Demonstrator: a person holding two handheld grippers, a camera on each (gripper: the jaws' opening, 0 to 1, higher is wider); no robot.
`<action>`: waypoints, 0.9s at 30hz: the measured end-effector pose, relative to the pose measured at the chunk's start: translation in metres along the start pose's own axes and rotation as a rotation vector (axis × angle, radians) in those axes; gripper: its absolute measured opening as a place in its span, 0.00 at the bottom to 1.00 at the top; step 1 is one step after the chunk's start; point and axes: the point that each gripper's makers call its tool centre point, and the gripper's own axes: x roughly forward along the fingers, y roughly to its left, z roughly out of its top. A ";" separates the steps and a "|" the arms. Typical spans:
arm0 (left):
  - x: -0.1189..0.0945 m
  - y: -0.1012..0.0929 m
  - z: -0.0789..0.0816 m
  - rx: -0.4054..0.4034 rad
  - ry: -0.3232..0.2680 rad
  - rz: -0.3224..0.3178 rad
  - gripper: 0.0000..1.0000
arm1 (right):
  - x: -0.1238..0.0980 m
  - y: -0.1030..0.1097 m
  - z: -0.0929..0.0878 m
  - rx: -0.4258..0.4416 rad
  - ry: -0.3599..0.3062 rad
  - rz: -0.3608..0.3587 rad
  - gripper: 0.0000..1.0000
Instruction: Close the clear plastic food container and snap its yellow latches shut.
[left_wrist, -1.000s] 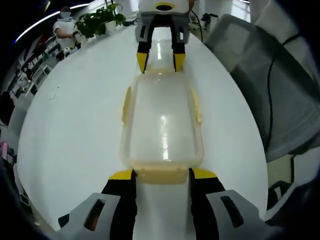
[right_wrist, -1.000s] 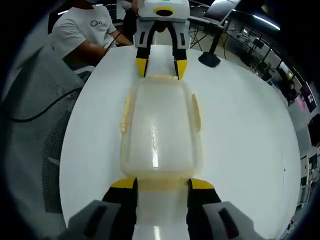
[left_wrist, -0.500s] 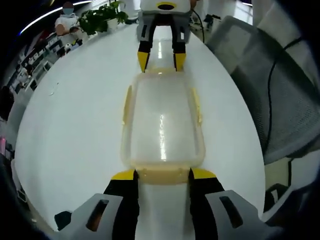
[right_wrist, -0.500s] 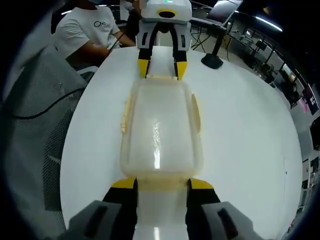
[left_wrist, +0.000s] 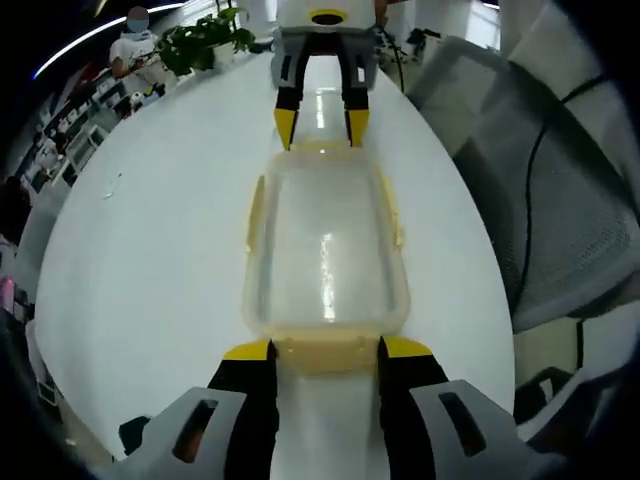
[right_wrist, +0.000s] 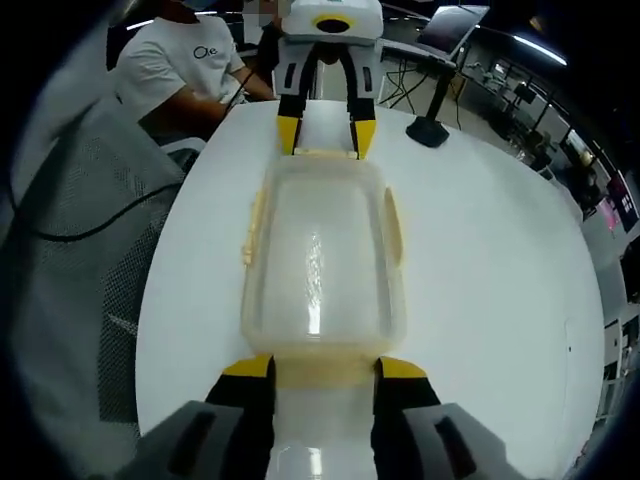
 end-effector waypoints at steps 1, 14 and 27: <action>-0.002 0.000 0.001 0.001 0.000 0.003 0.37 | -0.002 0.000 0.001 -0.003 -0.003 -0.002 0.36; -0.025 -0.003 0.020 0.002 0.014 0.035 0.36 | -0.035 -0.001 0.009 -0.032 -0.035 -0.021 0.36; -0.031 -0.002 0.061 0.017 0.018 0.029 0.36 | -0.070 0.002 -0.008 -0.028 -0.070 -0.032 0.36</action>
